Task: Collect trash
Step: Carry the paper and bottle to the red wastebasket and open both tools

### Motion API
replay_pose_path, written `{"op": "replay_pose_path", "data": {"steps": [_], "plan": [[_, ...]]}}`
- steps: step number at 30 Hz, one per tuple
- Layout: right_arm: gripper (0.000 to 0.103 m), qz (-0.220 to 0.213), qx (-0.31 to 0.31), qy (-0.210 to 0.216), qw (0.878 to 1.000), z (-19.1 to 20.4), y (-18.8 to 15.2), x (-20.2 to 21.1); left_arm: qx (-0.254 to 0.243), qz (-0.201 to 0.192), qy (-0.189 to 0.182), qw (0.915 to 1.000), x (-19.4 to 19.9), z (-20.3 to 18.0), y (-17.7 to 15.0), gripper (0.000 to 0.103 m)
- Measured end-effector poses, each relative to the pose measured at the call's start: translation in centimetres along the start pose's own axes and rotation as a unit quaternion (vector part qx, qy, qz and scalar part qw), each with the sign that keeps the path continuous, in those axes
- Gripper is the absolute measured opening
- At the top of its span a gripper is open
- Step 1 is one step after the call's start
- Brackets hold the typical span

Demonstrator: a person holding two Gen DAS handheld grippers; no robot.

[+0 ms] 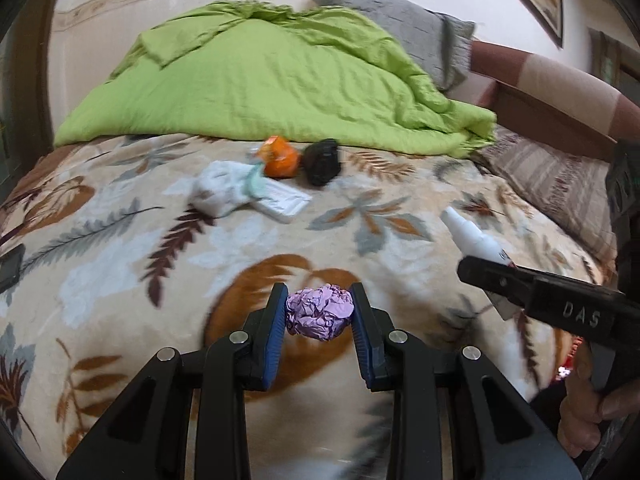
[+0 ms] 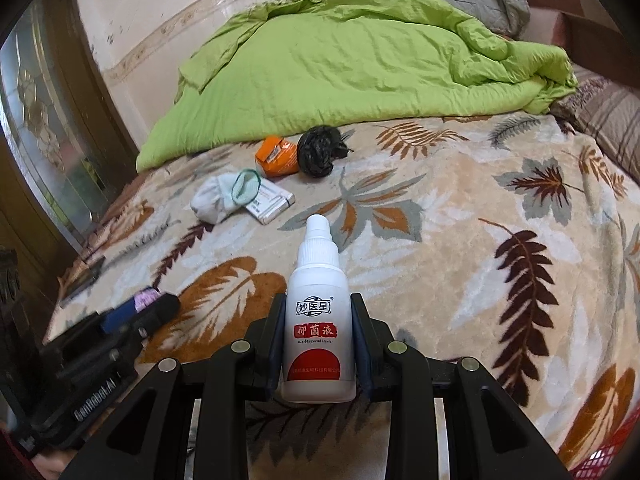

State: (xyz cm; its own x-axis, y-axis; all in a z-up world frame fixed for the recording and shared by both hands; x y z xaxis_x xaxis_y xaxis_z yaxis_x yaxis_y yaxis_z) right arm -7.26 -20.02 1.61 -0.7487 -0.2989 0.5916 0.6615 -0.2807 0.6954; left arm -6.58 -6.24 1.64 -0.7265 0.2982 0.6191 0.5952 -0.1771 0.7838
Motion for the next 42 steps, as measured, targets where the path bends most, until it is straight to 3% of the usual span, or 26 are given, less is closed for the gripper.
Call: {"op": "replay_pose_path", "data": {"steps": [5,9,12,20,27,28,29,31,37,42], "plan": [[0.032,-0.024,-0.042,0.015,0.999,-1.9,-0.1,4.3,-0.041,0.003,-0.044,0.9982,1.5,-5.1,0.3,0.030],[0.032,-0.055,-0.062,-0.006,0.997,-4.9,-0.9,10.1,-0.070,0.003,-0.103,0.9922,3.1,-10.9,0.9,0.030],[0.032,-0.080,-0.093,-0.036,0.992,-8.6,-2.1,15.3,-0.101,0.006,-0.154,0.9829,4.4,-16.3,1.1,0.030],[0.032,-0.148,-0.189,-0.152,0.959,-19.0,-6.7,29.5,-0.177,0.034,-0.278,0.9434,7.3,-31.3,0.1,0.030],[0.034,-0.163,-0.253,-0.182,0.936,-24.1,-10.1,34.4,-0.227,0.080,-0.336,0.9104,8.2,-40.7,-3.2,0.030],[0.034,-0.165,-0.264,-0.182,0.933,-24.7,-10.5,34.7,-0.231,0.089,-0.343,0.9061,8.1,-41.5,-3.6,0.036],[0.035,-0.167,-0.273,-0.182,0.930,-25.3,-10.7,34.9,-0.235,0.097,-0.343,0.9040,7.9,-42.0,-4.0,0.057],[0.048,-0.166,-0.292,-0.188,0.923,-26.4,-11.3,35.1,-0.230,0.103,-0.333,0.9088,7.6,-42.1,-4.0,0.077],[0.052,-0.175,-0.300,-0.195,0.917,-27.0,-11.4,35.7,-0.193,0.096,-0.323,0.9215,6.8,-38.6,-2.3,0.077],[0.052,-0.161,-0.281,-0.162,0.932,-25.2,-9.7,33.0,-0.161,0.089,-0.281,0.9420,5.4,-33.2,-1.1,0.077]]}}
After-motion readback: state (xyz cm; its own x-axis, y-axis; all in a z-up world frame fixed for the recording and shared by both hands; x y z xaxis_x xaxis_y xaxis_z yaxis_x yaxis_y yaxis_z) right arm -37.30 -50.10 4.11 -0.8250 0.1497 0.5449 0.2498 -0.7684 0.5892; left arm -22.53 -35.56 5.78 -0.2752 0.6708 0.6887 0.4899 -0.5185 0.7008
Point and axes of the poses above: each gripper's, at about its wrist camera, not at the fingertips, and x roughly against the way its jaws point, z to its left, y to its top, the point moved 7 cm from there along -x, roughly the way its jaws point, and after that the axes turned 8 degrees about y, right-handed, at the moved point
